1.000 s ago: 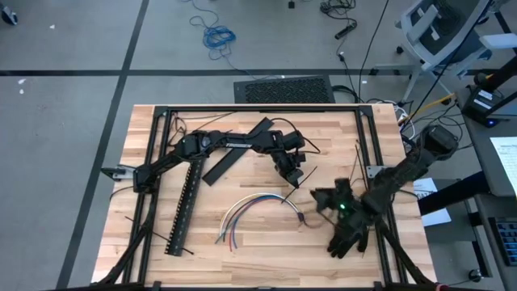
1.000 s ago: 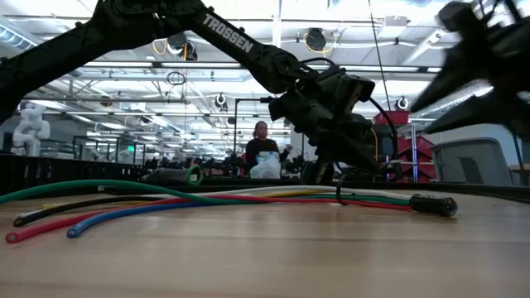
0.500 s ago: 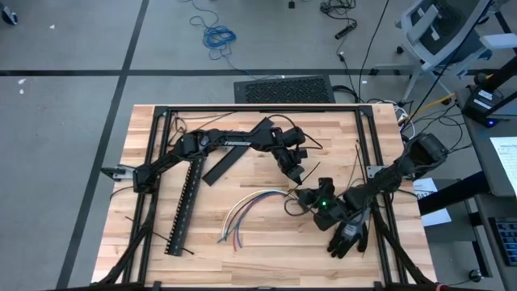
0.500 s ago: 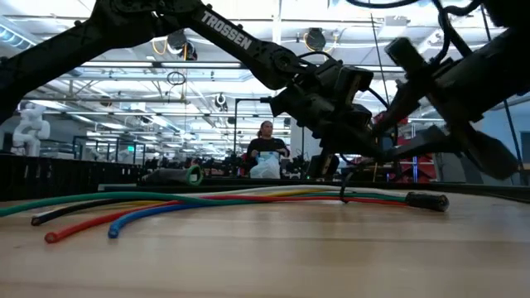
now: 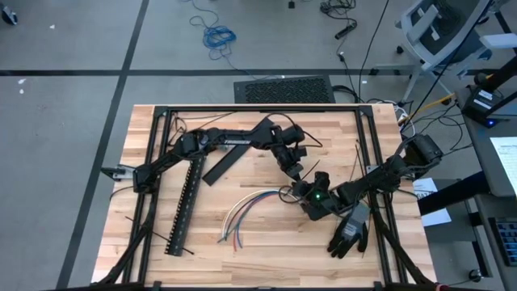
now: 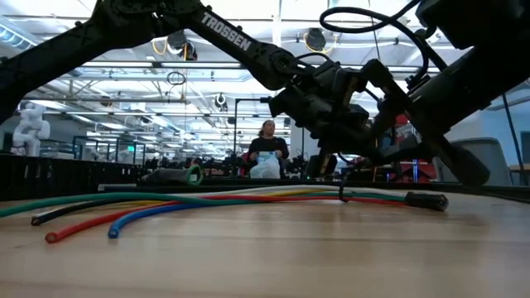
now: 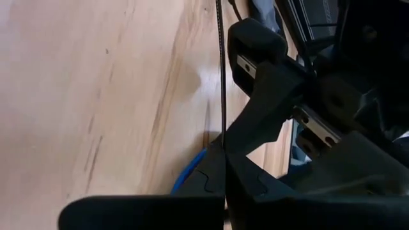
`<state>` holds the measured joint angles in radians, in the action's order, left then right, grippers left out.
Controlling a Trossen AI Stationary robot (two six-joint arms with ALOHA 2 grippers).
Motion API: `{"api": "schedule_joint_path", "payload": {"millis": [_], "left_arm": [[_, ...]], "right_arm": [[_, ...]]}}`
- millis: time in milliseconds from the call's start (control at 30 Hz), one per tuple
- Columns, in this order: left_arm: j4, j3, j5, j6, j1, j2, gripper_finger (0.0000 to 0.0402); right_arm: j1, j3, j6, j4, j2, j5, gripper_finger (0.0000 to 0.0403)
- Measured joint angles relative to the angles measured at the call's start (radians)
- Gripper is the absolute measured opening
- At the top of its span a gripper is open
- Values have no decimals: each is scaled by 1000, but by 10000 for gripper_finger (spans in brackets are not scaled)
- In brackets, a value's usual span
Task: Ziptie cables
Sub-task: Wrap the cable wires with a black zip tie
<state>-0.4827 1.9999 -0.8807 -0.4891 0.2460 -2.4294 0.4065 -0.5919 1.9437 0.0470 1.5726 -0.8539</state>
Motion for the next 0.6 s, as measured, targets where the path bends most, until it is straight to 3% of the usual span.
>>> {"api": "schedule_joint_path", "payload": {"millis": [200,600], "left_arm": [[3,0,-8,5,15,0,0],[-7,-1,44,5,33,0,0]], "right_arm": [[-2,0,6,-4,16,-11,12],[-11,2,-21,172,101,12,1]]}}
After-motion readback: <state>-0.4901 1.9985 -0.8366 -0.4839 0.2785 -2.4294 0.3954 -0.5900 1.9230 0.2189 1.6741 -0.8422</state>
